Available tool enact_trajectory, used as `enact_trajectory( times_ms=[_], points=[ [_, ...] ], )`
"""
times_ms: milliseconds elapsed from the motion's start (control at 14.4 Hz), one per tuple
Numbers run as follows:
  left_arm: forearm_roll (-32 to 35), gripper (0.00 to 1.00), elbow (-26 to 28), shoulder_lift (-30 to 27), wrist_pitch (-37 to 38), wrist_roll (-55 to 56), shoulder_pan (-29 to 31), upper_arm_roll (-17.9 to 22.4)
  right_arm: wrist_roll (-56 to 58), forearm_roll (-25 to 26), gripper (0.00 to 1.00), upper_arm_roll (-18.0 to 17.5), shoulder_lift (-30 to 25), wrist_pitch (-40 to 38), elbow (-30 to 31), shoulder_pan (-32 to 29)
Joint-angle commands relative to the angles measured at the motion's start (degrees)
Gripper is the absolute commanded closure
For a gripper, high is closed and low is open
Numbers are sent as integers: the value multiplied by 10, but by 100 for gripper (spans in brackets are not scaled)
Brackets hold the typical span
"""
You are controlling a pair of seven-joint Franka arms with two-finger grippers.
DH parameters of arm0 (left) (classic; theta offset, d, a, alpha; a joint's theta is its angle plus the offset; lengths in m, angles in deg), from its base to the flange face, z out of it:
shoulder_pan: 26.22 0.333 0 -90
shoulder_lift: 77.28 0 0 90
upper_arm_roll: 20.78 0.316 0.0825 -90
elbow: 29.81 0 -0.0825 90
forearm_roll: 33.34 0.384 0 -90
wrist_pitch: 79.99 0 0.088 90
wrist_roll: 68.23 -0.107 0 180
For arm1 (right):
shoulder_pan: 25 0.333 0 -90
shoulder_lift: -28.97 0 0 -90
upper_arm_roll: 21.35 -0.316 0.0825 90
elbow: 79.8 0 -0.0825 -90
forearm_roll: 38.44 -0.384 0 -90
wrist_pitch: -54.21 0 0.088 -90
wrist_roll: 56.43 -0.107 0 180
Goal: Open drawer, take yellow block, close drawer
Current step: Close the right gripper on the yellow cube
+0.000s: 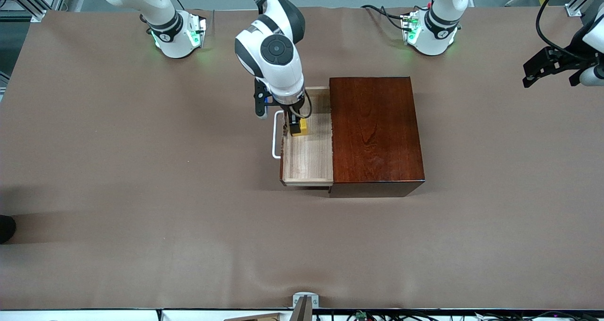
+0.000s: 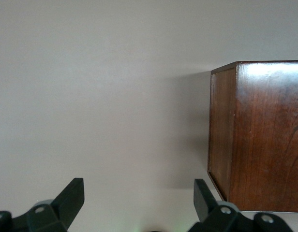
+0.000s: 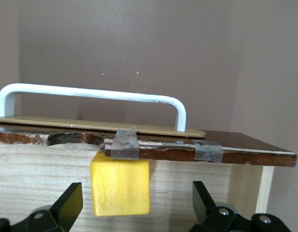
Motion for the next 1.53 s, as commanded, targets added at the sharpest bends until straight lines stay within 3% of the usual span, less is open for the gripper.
enact_trajectory(
  times_ms=[0,555,694,972,1458],
  points=[
    [-16,0,5,-3,-7,-14,8,-2,-11,-7,0,5,14,1,-16,6],
    [-16,0,5,8,-24,-14,10,-1,-23,-3,0,6,34,13,-16,20],
    [-16,0,5,8,-23,-14,10,-1,-23,-3,25,6,34,11,-16,20],
    [-17,0,6,6,-20,-15,25,-2,-25,-4,62,6,34,8,-26,16],
    [-17,0,8,7,-19,-15,24,-2,-23,-7,65,8,33,-28,-65,5]
  ],
)
